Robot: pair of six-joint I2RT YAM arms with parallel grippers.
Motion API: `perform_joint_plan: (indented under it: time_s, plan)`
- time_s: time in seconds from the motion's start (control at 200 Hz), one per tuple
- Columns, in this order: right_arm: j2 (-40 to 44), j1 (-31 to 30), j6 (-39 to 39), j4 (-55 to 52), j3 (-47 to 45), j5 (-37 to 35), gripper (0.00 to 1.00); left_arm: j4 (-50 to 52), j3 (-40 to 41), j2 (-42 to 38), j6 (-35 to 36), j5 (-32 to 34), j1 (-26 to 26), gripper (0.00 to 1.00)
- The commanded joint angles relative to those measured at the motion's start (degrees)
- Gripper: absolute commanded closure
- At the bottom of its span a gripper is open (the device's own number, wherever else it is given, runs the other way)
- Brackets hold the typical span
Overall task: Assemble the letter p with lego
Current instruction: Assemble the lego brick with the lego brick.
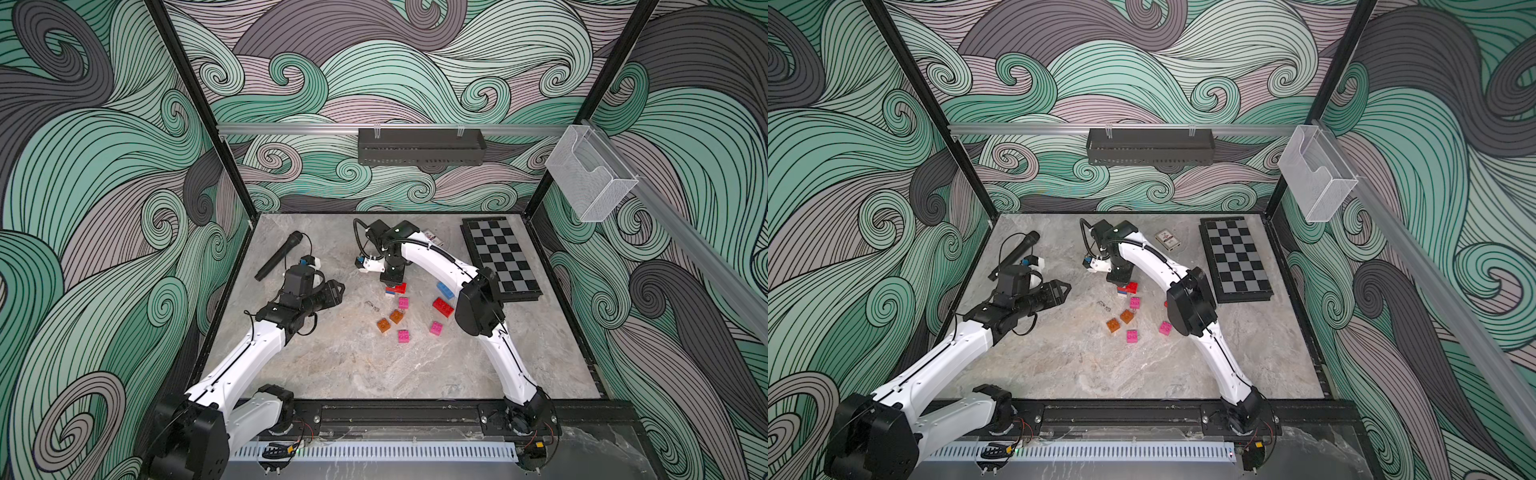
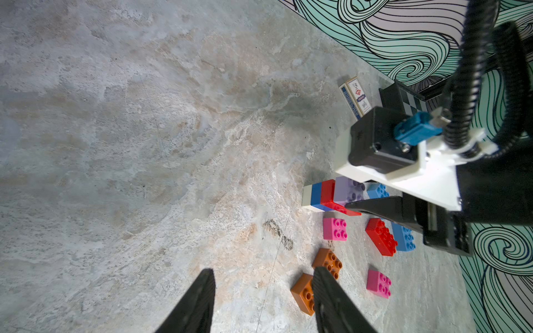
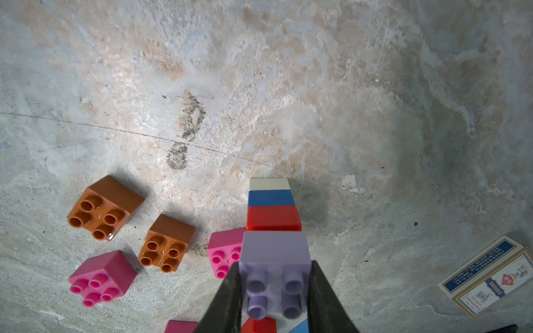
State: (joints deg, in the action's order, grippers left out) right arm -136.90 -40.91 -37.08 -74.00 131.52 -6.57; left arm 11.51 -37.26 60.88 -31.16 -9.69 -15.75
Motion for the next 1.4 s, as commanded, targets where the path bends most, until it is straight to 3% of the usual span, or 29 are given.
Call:
perform_joint_plan:
  time_s: [0.0, 1.396]
  plan:
    - [-1.3, -0.2, -0.1, -1.9, -0.5, 0.9, 0.81, -0.7, 0.6, -0.5, 0.5, -0.6, 0.5, 0.44]
    - [3.0, 0.6, 0.7, -0.4, -0.7, 0.3, 0.82, -0.9, 0.7, -0.9, 0.4, -0.5, 0.5, 0.45]
